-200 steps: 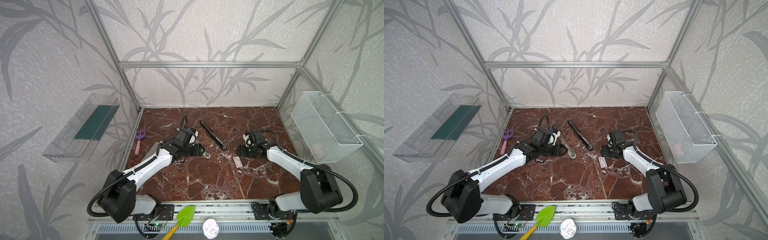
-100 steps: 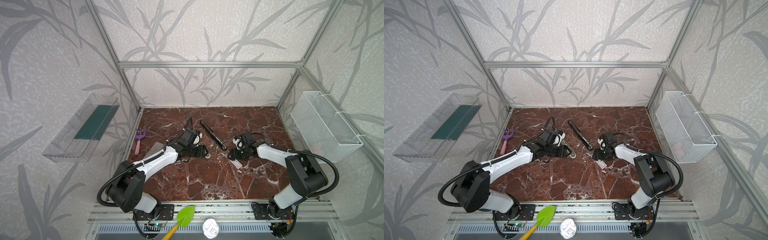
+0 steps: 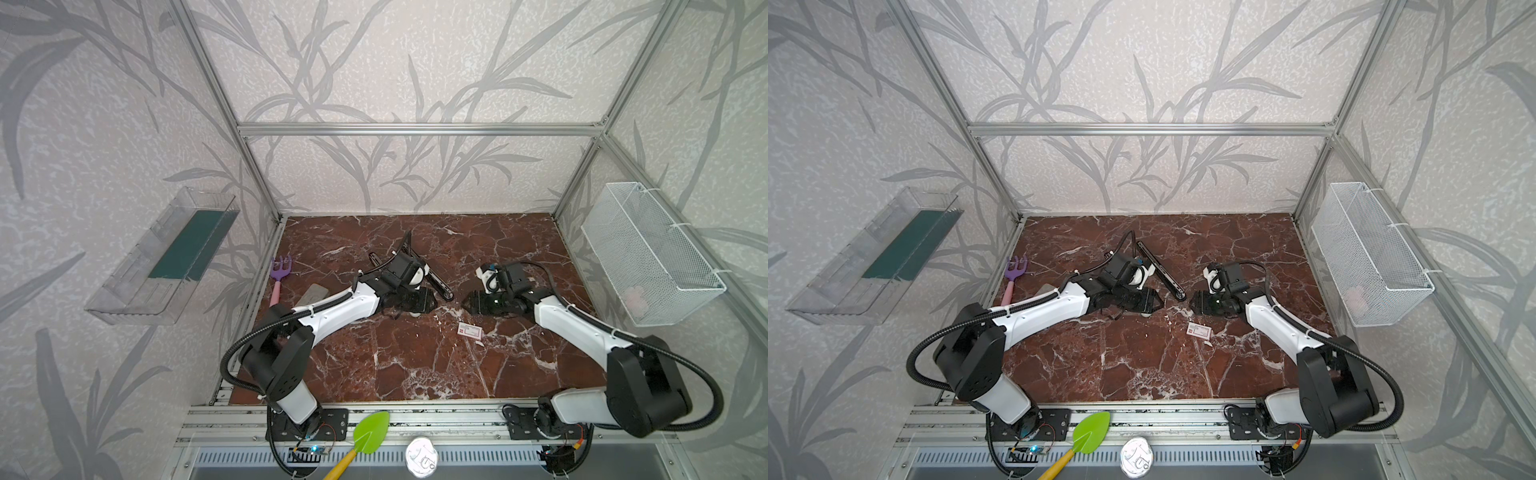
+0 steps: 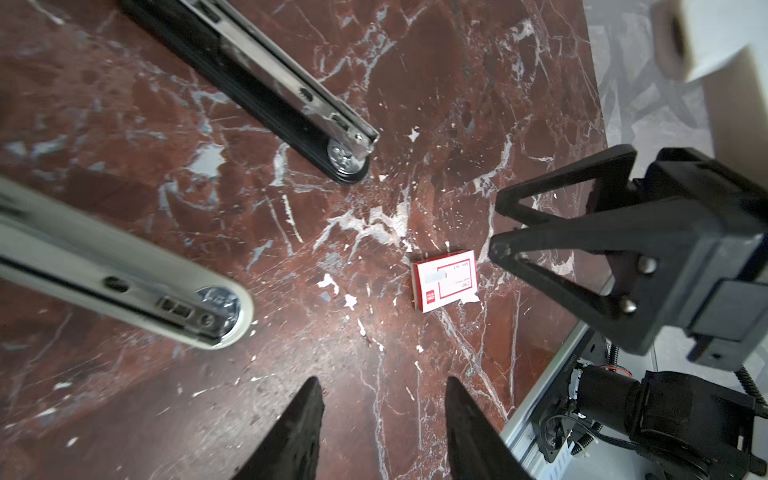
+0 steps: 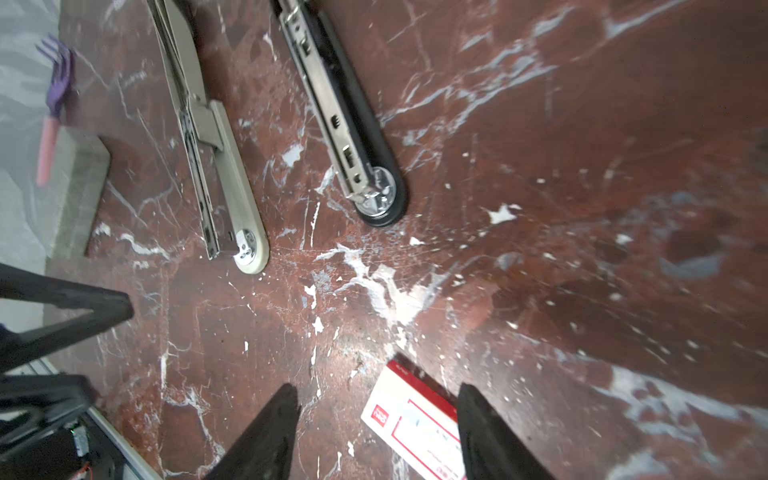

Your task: Load the staples into the stapler

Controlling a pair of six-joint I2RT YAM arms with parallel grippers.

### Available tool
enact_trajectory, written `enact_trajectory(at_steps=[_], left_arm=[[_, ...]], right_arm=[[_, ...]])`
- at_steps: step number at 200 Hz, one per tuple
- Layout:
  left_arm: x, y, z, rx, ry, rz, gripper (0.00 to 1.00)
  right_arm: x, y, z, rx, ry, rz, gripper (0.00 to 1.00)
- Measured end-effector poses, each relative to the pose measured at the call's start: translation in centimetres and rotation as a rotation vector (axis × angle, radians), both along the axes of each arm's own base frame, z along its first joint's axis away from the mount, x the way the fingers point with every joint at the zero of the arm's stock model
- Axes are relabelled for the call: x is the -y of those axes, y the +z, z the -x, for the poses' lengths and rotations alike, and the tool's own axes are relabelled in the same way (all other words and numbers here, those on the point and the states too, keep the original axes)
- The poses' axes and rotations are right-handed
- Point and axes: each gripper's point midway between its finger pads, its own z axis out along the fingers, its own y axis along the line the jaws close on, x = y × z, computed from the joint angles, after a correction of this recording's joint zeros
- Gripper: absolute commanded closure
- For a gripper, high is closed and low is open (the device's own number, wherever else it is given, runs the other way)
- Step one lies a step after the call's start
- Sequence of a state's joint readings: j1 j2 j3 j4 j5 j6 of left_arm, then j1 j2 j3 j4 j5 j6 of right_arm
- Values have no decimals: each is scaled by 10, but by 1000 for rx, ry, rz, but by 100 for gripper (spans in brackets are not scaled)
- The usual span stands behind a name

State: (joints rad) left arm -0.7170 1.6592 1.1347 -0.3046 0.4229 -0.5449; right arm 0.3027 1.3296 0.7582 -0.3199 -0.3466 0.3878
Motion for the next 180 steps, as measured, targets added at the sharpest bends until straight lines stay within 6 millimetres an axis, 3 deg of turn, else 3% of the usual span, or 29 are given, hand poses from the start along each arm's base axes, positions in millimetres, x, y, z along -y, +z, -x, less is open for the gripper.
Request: enact_trajectory(at_steps=[30,55,77,135,180], left_arm=[[30,-11,6,-60,-33,-6,61],[50,-28,9,-106,-54,-39,60],[62,-44,12,-152,-71,-66,57],[72,-88,15,-257,-86,-126,54],[84,-90,13,-280,-109,-101,56]], right_arm=[[33,-10,25,-20,-119,-3,40],[51,-20,48,-36,-194,-10,40],[61,-23,56,-34,-244,-22,40],[61,-39,69,-86,-256,-43,43],[56,-46,68,-116,-251,-67,45]])
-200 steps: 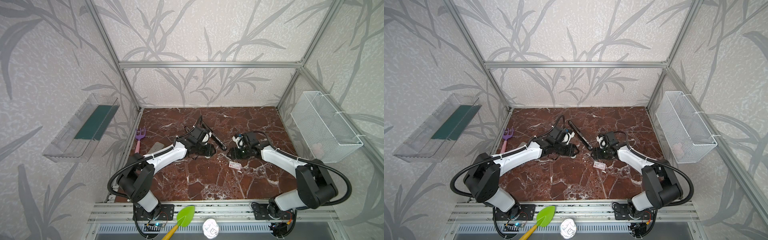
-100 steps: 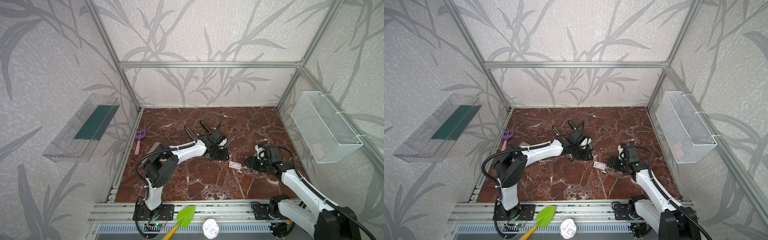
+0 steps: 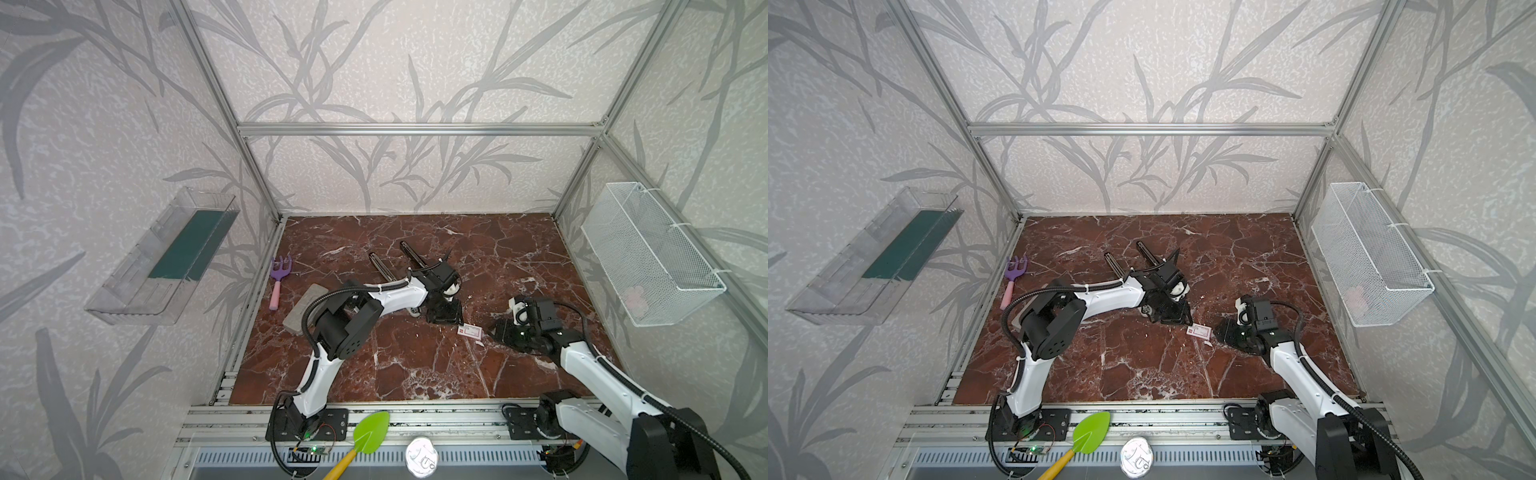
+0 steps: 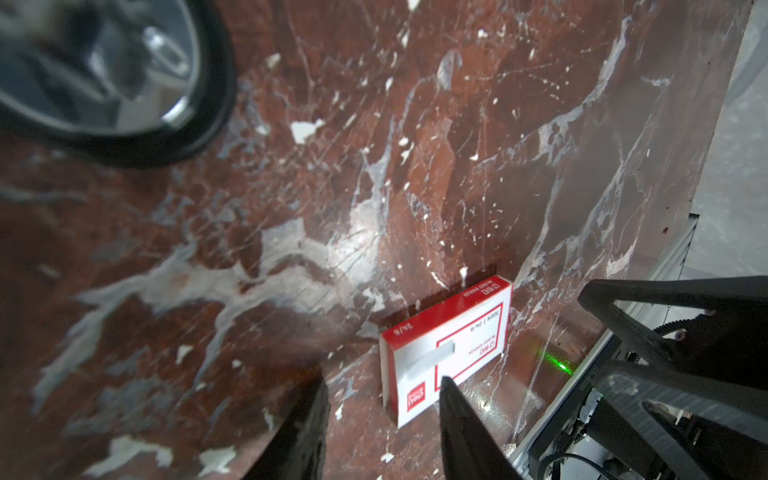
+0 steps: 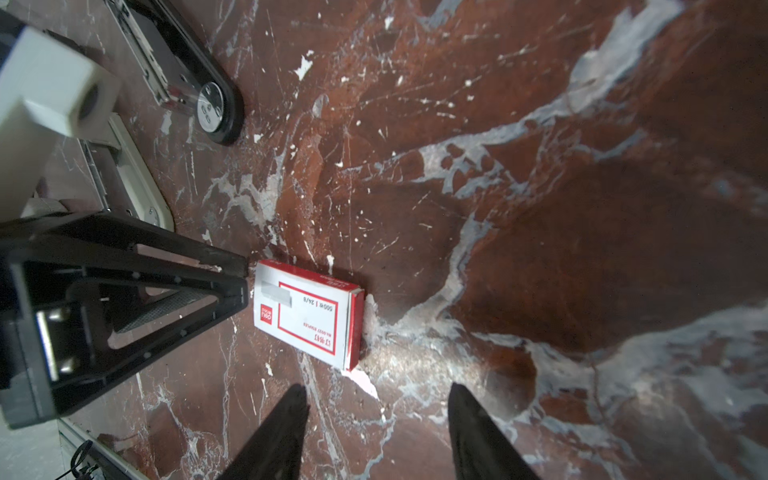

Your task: Load the staples into the stapler

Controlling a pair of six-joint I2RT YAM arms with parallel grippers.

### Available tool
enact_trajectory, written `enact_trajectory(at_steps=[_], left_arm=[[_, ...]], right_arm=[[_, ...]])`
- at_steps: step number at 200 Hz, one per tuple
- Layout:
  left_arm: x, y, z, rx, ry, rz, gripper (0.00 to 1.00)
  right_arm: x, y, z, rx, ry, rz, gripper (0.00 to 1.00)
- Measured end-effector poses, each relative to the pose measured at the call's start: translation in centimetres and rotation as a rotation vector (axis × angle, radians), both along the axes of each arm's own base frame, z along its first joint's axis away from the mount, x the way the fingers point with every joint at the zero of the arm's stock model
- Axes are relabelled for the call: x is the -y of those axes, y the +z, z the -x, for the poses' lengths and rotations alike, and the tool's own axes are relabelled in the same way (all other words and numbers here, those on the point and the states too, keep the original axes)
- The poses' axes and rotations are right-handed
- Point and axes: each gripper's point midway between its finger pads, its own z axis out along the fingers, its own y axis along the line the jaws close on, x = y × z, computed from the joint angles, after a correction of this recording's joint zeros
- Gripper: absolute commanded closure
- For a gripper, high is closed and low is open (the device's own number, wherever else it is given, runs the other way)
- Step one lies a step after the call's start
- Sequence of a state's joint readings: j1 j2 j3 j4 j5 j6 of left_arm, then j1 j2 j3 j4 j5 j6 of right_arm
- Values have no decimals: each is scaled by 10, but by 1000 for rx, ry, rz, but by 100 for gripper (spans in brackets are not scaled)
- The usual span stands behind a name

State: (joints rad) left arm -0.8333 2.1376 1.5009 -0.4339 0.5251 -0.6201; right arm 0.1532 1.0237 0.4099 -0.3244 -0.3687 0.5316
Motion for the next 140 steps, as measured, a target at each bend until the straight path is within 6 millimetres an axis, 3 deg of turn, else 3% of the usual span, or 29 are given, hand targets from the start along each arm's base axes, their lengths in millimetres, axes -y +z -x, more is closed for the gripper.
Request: enact_trajectory(at_steps=[140], left_arm=[[10,-5,10,-59,-51,45,79]], right_arm=[[-9,-11,-4,-39,16,-32,49]])
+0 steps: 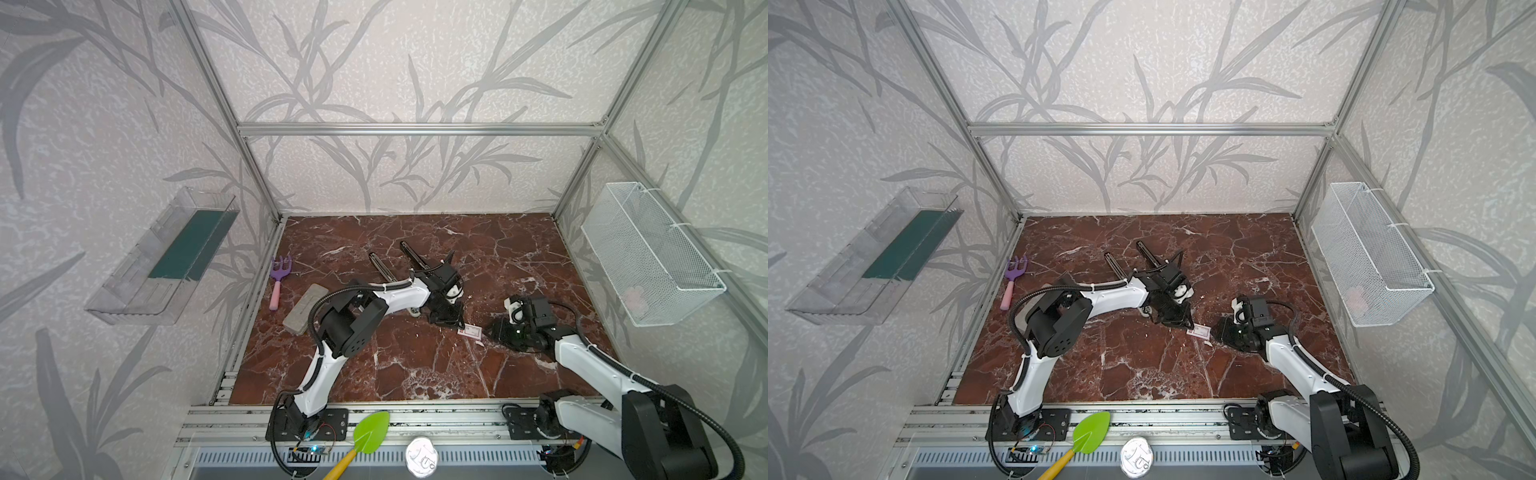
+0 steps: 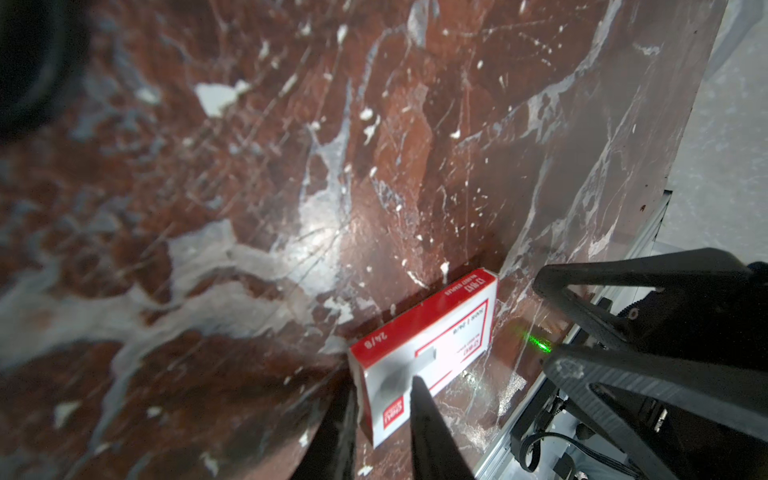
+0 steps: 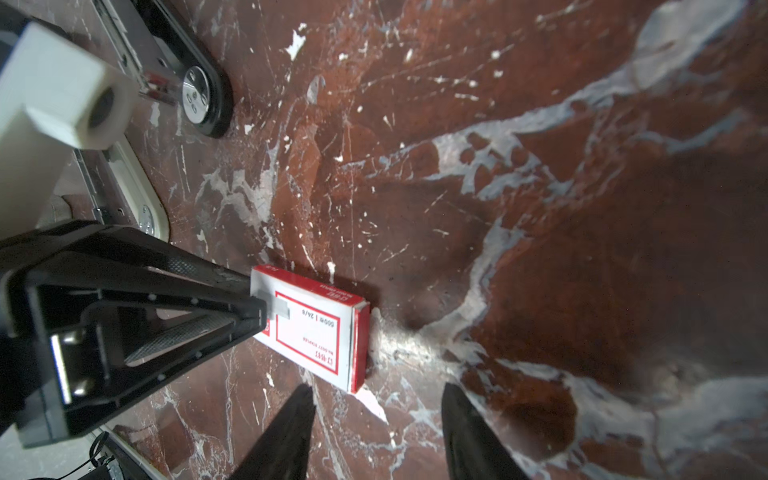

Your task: Load the staples into the stapler

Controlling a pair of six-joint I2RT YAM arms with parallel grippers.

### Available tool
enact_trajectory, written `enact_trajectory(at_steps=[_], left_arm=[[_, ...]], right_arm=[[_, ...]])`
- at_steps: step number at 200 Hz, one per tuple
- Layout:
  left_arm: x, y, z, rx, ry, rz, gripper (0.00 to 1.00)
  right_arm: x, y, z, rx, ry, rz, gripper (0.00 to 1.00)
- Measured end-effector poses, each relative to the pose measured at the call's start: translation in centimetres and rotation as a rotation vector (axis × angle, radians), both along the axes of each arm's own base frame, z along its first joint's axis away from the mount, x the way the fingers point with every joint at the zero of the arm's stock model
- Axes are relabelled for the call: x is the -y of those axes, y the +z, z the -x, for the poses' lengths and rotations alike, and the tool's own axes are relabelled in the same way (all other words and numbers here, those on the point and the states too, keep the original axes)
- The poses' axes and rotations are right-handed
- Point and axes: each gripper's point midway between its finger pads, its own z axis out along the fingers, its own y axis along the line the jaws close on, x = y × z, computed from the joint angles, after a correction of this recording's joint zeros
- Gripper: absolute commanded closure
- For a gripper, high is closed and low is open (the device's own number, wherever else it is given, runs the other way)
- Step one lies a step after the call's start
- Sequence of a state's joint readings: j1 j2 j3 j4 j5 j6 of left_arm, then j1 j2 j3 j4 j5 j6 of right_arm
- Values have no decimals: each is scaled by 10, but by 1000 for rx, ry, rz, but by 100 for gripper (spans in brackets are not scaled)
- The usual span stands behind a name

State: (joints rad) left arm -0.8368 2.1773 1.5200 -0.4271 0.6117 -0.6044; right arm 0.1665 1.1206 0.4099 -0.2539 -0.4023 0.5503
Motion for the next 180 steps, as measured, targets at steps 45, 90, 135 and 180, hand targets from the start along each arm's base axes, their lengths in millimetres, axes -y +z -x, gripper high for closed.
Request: enact_trajectory(at_steps=[45,90,135,180], left_arm=[[2,-1,1,-3,-13,13,92],[3,0,1,2,-22,23,100],[4,1,0,6,-21,28,100],[3,0,-2,11,-18,39,100]], right_arm=[[-1,-1,0,-6,4,1,49],[-2,1,-3,-1,5,1,52],[-7,-2,-3,-25,36,26,61],[-12,-7,-7,-54,69,60,70]])
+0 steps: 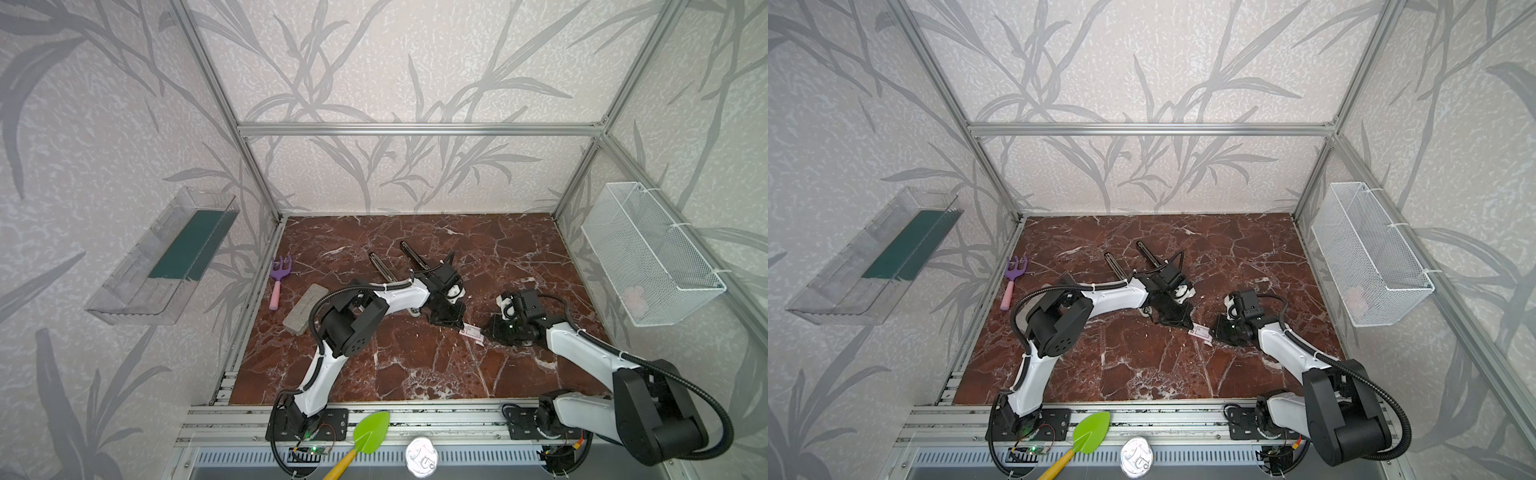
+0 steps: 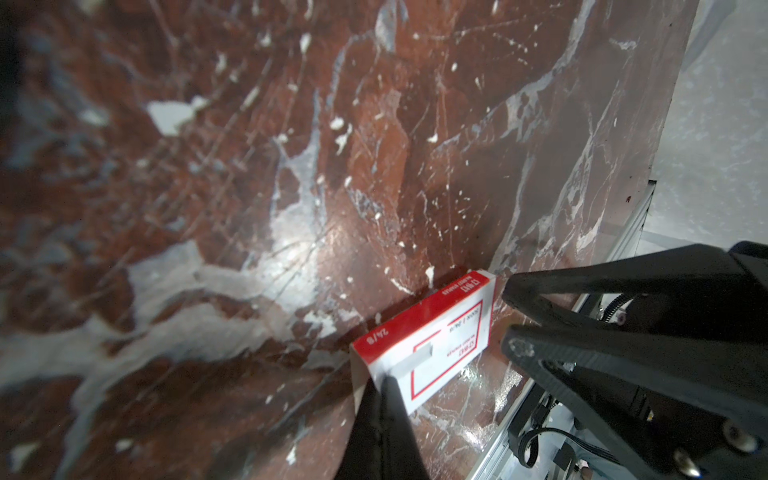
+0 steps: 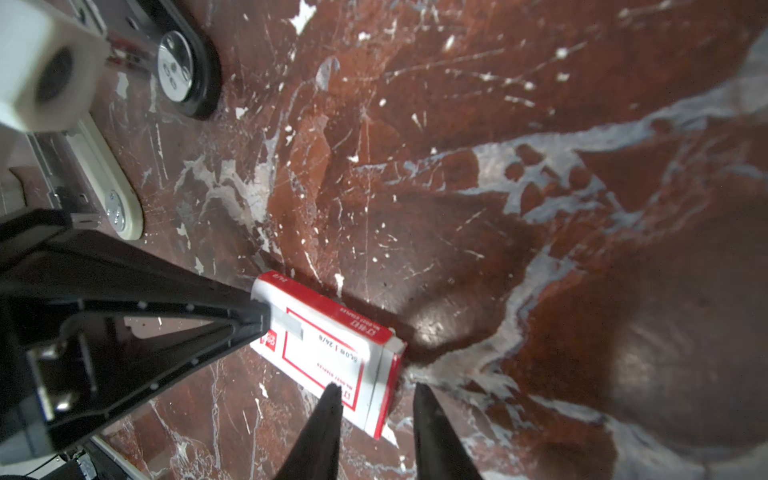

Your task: Load the staples into the stapler

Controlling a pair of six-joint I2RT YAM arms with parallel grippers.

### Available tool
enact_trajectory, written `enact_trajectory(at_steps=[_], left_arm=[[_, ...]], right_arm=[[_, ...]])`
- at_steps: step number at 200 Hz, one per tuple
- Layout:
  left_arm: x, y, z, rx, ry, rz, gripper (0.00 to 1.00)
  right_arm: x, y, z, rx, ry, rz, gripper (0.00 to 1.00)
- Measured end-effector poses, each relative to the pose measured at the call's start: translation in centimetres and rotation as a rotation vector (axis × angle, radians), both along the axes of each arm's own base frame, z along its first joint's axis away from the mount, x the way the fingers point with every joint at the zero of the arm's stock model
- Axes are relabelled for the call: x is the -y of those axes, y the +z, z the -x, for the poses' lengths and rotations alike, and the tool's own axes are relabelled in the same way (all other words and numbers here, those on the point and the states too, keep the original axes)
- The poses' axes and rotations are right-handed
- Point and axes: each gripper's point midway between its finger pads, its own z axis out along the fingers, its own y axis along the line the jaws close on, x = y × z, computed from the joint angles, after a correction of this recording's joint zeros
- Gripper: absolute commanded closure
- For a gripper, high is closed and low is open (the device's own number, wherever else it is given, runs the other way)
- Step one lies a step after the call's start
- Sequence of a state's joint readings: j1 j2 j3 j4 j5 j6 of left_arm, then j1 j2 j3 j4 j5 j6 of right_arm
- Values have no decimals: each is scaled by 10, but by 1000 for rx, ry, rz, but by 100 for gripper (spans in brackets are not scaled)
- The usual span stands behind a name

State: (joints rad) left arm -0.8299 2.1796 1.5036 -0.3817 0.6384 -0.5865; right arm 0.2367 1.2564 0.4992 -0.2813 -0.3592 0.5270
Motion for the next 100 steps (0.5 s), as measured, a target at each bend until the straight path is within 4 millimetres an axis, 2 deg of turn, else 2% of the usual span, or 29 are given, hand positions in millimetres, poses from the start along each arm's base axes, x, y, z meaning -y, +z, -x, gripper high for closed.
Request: enact_trajectory(at_steps=[56,100], left_arm=[[-1,1,0,10,2,12,100],[-2,0,-2,13,7,17,100]], right_arm=[[-1,-8,2,-29,12,37,77],[0,-6,-1,-25,13,57,86]])
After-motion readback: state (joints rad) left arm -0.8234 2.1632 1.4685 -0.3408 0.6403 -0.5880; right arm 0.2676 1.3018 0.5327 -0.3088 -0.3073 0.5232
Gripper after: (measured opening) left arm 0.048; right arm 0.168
